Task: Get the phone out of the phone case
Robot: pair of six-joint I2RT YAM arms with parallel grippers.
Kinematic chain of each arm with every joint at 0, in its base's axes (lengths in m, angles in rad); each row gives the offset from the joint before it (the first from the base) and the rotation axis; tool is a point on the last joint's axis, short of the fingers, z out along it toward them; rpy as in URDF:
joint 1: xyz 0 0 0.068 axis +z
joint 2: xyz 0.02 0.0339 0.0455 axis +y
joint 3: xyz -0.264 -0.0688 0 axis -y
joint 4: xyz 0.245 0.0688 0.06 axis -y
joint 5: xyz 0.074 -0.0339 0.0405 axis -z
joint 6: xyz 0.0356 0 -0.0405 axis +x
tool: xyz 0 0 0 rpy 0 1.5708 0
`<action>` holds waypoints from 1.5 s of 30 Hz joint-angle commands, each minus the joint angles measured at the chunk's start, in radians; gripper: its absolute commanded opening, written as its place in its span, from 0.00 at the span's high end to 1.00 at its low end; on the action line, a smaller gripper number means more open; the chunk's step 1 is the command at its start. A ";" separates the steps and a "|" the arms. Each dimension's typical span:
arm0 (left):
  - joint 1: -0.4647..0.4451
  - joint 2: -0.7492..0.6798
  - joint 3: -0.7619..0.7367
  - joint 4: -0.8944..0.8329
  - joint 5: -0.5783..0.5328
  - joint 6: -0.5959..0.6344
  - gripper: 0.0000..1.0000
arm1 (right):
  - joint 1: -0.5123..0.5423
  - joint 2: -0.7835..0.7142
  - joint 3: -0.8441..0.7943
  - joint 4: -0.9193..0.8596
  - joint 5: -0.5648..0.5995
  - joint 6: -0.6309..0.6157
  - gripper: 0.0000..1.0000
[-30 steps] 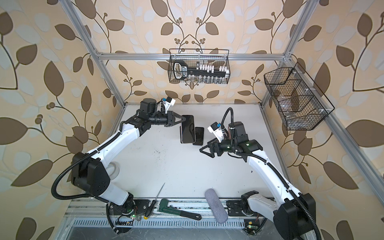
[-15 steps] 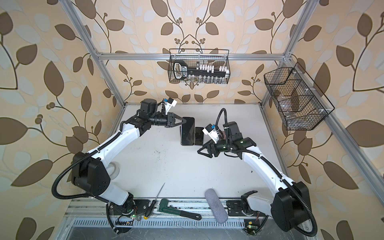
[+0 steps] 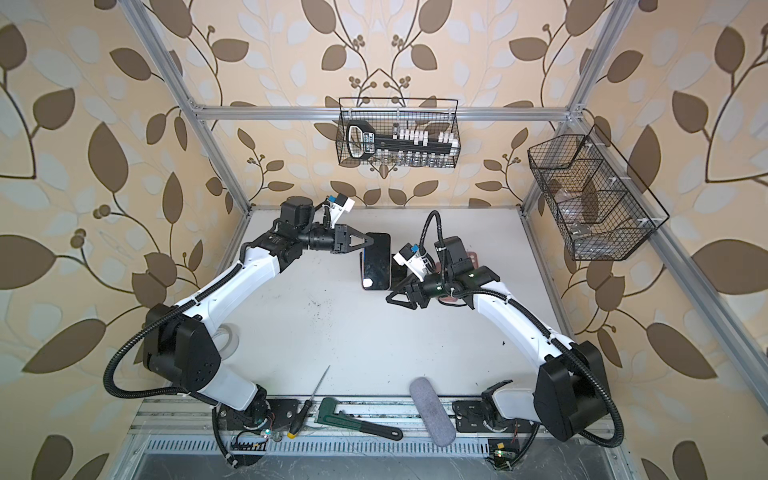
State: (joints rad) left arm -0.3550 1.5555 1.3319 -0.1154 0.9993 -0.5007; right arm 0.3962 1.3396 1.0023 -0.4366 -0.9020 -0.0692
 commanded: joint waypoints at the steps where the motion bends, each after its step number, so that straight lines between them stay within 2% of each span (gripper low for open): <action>1: -0.013 -0.034 0.007 0.083 0.062 -0.013 1.00 | 0.012 0.017 0.040 0.001 -0.034 -0.032 0.49; 27: -0.025 -0.039 -0.003 0.130 0.068 -0.049 1.00 | -0.019 0.059 0.054 -0.027 -0.128 -0.061 0.70; 28: -0.025 -0.038 -0.003 0.132 0.068 -0.051 1.00 | -0.020 0.061 0.054 -0.027 -0.132 -0.061 0.74; 29: -0.026 -0.038 -0.004 0.134 0.068 -0.054 1.00 | -0.022 0.061 0.055 -0.028 -0.132 -0.062 0.86; 30: -0.027 -0.038 -0.003 0.136 0.070 -0.055 1.00 | -0.022 0.061 0.053 -0.027 -0.131 -0.063 0.91; 38: -0.034 -0.036 -0.005 0.146 0.070 -0.062 1.00 | -0.030 0.056 0.052 -0.019 -0.143 -0.065 0.79; 45: -0.039 -0.031 -0.001 0.149 0.073 -0.064 1.00 | -0.050 0.056 0.053 -0.010 -0.189 -0.064 0.77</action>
State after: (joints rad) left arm -0.3813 1.5555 1.3193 -0.0319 1.0187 -0.5529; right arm 0.3550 1.3922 1.0302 -0.4519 -1.0386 -0.1020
